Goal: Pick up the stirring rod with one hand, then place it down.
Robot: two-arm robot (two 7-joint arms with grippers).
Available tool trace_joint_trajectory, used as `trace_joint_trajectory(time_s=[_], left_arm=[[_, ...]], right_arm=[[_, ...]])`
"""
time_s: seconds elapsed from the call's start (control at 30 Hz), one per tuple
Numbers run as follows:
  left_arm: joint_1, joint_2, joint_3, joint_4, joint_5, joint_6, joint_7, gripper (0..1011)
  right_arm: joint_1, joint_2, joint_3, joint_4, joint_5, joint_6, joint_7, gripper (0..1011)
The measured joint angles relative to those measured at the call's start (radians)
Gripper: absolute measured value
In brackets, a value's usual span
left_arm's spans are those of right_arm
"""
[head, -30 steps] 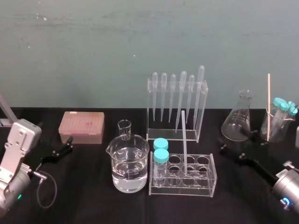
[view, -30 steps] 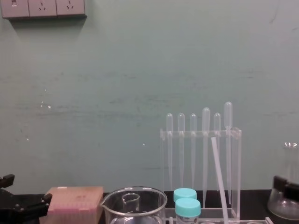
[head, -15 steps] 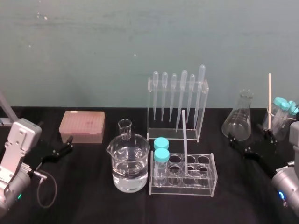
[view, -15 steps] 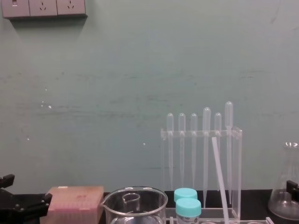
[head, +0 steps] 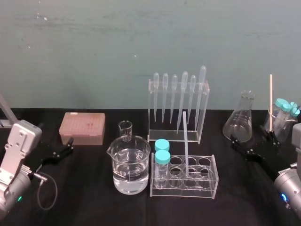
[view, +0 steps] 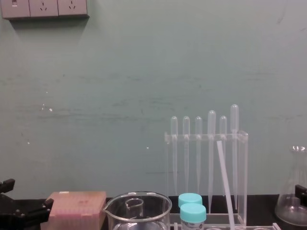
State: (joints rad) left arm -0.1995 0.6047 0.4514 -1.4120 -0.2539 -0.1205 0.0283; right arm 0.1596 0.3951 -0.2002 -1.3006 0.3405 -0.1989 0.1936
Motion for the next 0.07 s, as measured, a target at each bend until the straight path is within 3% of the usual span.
trace_joint_trajectory(time_s=[0.07], left_arm=[[0.000, 0.000, 0.000, 0.000, 0.000, 0.000, 0.000, 1000]], right_arm=[[0.000, 0.000, 0.000, 0.000, 0.000, 0.000, 0.000, 1003]])
